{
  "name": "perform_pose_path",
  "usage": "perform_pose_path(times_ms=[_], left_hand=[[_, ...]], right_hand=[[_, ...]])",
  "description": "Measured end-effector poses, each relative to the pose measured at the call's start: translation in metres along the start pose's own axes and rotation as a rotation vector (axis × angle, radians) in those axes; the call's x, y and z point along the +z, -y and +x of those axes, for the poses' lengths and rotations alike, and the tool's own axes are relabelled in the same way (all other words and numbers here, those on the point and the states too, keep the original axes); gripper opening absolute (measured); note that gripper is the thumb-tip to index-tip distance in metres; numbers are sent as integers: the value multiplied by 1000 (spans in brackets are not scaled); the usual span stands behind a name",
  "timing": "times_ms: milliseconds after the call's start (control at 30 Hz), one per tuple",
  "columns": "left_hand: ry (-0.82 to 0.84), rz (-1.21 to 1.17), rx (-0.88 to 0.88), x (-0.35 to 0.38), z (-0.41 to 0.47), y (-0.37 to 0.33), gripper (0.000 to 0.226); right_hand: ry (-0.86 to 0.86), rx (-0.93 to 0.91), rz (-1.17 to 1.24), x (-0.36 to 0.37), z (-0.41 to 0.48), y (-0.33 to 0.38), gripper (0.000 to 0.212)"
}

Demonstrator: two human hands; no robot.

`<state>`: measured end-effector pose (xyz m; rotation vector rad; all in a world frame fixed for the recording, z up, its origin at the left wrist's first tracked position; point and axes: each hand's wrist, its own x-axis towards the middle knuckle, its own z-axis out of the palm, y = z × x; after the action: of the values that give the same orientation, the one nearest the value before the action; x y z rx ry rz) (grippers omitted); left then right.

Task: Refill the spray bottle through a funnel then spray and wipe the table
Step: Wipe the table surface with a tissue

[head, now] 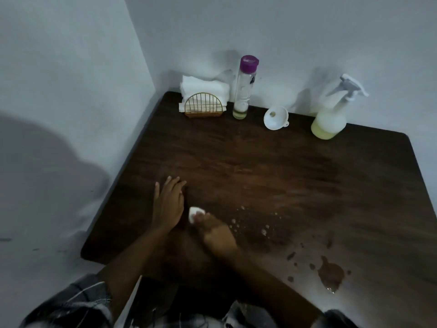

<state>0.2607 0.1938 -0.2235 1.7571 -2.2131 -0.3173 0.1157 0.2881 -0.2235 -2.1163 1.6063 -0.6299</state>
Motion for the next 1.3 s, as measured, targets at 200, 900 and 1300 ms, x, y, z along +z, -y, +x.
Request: perform_pose_path(times_ms=[200, 900, 1300], left_hand=[[59, -28, -18, 6, -23, -20, 37], [159, -40, 76, 21, -53, -76, 40], [167, -47, 112, 24, -62, -98, 45]], right_hand=[[-169, 418, -193, -93, -28, -105, 37], [-107, 701, 91, -114, -86, -108, 39], [1, 388, 149, -19, -103, -8, 47]])
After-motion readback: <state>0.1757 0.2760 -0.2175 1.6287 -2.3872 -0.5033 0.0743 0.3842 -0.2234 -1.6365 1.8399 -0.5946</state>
